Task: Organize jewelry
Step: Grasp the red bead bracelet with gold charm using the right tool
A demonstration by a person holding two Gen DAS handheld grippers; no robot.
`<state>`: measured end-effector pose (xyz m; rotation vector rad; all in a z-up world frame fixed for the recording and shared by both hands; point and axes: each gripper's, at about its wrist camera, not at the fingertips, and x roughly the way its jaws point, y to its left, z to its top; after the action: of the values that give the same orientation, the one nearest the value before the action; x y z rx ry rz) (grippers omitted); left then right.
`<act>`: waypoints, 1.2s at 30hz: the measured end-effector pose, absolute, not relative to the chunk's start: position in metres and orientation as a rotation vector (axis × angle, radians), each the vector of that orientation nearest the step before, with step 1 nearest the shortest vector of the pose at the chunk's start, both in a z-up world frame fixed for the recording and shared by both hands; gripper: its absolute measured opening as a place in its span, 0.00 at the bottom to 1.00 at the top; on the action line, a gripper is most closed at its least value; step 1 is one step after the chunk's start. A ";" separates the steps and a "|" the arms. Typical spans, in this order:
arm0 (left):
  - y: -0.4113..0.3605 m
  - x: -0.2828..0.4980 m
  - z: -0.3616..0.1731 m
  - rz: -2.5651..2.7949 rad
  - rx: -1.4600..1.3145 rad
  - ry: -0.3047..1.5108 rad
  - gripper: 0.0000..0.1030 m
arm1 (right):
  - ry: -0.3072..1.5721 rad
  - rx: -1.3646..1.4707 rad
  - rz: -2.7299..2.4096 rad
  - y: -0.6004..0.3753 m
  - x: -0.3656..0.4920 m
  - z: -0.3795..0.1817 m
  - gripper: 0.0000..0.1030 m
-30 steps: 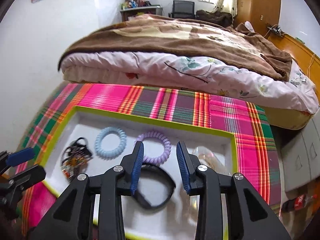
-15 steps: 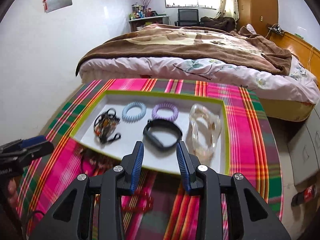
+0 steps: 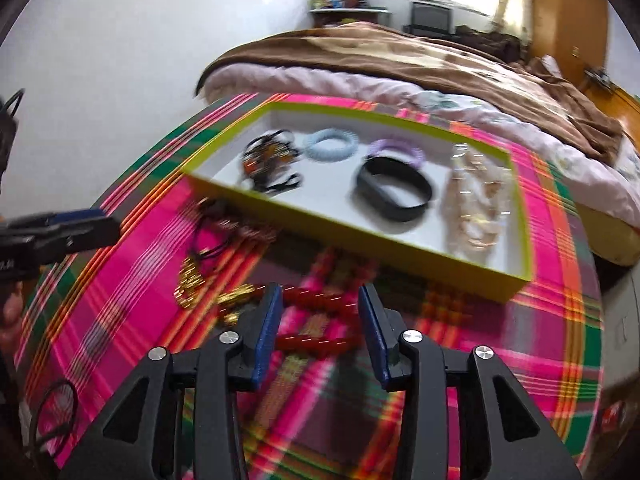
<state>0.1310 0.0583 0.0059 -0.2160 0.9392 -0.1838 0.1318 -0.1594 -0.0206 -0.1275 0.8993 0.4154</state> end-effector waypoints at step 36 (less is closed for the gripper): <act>0.032 0.182 -0.020 -0.188 -0.173 1.012 0.66 | 0.921 -0.050 0.307 -0.156 0.106 -0.031 0.10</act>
<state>0.1815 0.0319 -0.0202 -0.1729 1.0124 -0.1875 0.1056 -0.1561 -0.0312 -0.0502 0.9205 0.3068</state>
